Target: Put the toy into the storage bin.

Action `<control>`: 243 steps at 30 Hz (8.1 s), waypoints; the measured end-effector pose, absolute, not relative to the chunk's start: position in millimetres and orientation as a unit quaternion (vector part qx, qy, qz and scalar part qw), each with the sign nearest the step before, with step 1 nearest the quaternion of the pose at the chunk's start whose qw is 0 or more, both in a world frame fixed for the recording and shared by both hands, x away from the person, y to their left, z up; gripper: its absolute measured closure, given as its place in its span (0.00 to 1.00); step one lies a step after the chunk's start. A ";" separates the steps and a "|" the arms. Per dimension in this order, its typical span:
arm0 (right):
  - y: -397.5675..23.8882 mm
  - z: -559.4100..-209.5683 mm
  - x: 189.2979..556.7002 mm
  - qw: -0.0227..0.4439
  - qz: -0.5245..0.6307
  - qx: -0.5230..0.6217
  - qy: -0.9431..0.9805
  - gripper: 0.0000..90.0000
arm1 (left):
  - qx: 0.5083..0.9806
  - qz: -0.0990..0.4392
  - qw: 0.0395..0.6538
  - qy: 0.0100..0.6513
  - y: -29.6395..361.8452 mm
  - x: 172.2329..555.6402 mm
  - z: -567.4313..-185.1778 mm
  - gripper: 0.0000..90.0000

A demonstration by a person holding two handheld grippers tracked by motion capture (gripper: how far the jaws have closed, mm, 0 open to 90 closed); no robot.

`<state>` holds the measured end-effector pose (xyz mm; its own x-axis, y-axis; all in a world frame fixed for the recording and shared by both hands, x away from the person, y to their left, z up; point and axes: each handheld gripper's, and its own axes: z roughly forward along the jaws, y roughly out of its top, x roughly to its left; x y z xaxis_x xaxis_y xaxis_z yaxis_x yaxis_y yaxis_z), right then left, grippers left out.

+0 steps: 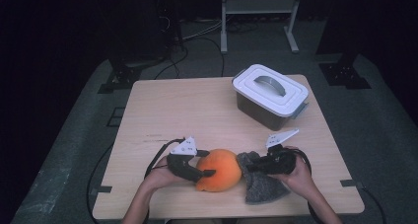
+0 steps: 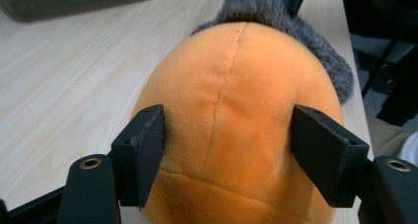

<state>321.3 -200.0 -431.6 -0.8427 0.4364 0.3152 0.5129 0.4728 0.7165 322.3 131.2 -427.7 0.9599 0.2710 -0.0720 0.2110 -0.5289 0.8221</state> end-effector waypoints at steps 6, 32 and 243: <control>-191.7 -414.3 317.4 0.047 -0.478 -0.263 -0.837 0.83 | 0.878 0.033 0.461 0.124 128.4 320.2 -428.7 0.34; -188.0 -433.5 317.8 0.075 -0.409 -0.251 -0.874 0.82 | 0.881 0.018 0.463 0.099 122.7 314.8 -430.5 0.32; -199.2 -405.0 316.5 0.026 -0.448 -0.232 -0.863 0.87 | 0.861 0.076 0.483 0.139 81.8 300.5 -410.8 0.24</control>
